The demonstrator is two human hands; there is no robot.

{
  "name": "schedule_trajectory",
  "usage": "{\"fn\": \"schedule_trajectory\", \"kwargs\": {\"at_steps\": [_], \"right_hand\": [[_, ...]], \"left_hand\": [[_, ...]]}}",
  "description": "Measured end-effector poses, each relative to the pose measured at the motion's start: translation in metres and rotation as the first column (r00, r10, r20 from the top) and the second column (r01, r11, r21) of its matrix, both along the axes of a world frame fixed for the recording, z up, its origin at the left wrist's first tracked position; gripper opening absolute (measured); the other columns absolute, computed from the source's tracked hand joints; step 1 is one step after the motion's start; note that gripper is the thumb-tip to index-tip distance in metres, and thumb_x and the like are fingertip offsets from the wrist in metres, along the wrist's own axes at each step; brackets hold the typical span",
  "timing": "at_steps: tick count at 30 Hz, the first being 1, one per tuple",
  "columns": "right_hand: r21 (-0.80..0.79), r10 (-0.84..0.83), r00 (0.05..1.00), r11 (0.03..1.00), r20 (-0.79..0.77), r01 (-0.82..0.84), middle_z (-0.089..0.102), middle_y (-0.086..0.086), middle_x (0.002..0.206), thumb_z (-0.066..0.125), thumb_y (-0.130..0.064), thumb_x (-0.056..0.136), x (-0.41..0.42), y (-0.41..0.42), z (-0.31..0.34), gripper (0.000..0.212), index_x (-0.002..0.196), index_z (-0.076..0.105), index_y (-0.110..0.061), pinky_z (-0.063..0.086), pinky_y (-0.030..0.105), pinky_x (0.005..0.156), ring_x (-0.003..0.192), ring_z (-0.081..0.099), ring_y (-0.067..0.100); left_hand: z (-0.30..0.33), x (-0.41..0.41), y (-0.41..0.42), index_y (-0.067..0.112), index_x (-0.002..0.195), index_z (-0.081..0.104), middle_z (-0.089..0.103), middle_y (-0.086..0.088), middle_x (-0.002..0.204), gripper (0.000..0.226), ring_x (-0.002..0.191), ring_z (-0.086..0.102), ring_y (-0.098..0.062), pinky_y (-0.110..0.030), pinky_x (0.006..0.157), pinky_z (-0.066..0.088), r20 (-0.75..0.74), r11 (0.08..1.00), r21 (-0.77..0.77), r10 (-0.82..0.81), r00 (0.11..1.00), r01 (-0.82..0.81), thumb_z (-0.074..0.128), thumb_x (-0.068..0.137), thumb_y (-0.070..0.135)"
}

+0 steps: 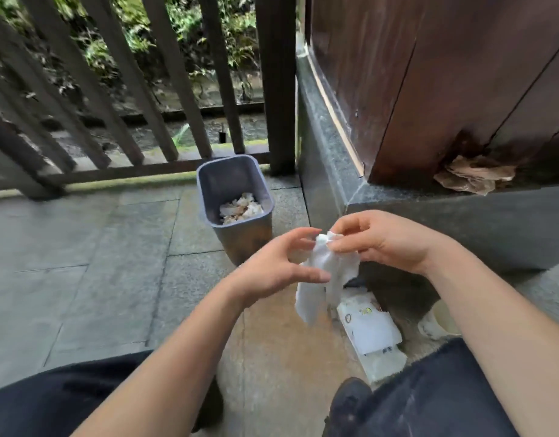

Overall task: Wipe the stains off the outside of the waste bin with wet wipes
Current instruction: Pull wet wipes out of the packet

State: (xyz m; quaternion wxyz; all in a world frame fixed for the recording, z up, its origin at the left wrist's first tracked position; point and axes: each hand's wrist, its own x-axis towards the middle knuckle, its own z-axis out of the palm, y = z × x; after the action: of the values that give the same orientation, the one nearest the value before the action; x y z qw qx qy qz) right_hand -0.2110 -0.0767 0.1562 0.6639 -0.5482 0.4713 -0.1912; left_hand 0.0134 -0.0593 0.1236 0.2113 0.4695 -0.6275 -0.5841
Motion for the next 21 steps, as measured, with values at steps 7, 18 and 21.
{"fn": "schedule_trajectory", "kwargs": {"at_steps": [7,18,21], "right_hand": [[-0.166,0.033,0.999,0.986,0.004,-0.032,0.070,0.007,0.094,0.077,-0.011,0.081,0.054,0.039,0.078,0.017,0.097,0.070,-0.009,0.054,0.027,0.081,0.088,0.067,0.017],[-0.002,-0.016,0.952,1.000,0.306,0.018,0.072,0.005,0.085,0.054,-0.024,0.098,0.095,0.097,0.119,0.026,0.096,0.079,-0.020,0.056,0.025,0.066,0.075,0.068,0.016],[-0.054,0.015,0.959,0.999,0.282,0.000,0.059,-0.002,0.054,0.049,-0.017,0.099,0.116,0.115,0.122,0.043,0.068,0.078,-0.024,0.031,0.024,0.042,0.050,0.050,0.023]], "left_hand": [[0.083,0.060,0.027,0.009,0.087,0.068,0.064,-0.006,0.077,0.028,0.072,0.058,-0.011,-0.037,0.070,0.049,0.203,0.980,-0.191,-0.021,0.979,0.060,0.084,0.075,0.029],[0.208,0.086,0.089,0.019,0.091,0.067,0.071,-0.003,0.077,0.005,0.063,0.061,-0.007,-0.014,0.051,0.044,0.135,0.887,-0.429,-0.124,0.983,0.171,0.072,0.089,0.018],[0.239,0.081,0.100,0.018,0.093,0.069,0.072,0.001,0.078,0.005,0.066,0.065,-0.007,-0.018,0.055,0.048,0.197,0.854,-0.454,-0.182,0.963,0.254,0.071,0.089,0.017]]}}
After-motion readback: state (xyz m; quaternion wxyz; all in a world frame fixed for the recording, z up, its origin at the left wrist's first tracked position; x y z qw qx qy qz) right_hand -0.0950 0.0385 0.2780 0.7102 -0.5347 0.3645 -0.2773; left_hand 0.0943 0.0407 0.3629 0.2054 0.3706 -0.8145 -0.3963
